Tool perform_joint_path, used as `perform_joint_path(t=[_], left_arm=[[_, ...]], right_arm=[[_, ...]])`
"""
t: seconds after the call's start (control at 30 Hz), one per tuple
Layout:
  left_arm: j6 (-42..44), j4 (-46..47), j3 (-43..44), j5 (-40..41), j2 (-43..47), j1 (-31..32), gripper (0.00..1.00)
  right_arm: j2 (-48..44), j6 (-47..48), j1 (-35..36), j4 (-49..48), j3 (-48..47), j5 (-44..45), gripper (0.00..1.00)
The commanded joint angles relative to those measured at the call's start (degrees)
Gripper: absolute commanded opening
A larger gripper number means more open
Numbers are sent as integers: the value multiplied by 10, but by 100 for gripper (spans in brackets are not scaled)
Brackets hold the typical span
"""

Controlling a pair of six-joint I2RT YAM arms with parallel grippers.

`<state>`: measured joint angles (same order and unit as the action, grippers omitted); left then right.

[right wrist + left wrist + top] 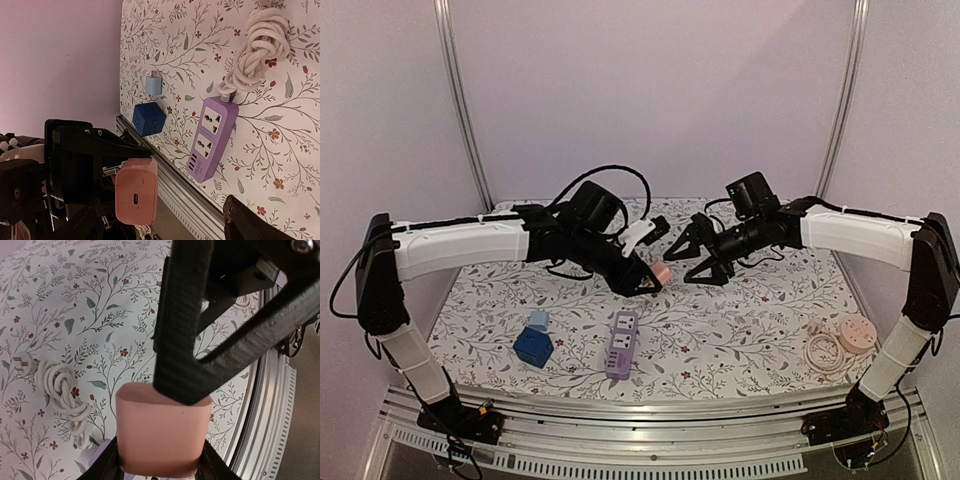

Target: Insert the plug

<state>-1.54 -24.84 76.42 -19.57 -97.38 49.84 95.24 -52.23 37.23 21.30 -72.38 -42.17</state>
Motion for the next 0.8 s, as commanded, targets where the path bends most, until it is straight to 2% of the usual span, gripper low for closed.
perform_joint_path(t=[0.0,0.4,0.57,0.77], left_arm=[[-3,0,31,14,-24,20,0],[15,-13,66,45,-52,32,0],[22,-19,72,92,-61,45,0],[41,-39,89,109,-74,61,0]], right_arm=[[28,20,6,35,-33,-28,80],[50,49,5,59,-43,-55,61],[55,56,5,68,-45,-58,57],[59,63,5,75,-45,-61,53]])
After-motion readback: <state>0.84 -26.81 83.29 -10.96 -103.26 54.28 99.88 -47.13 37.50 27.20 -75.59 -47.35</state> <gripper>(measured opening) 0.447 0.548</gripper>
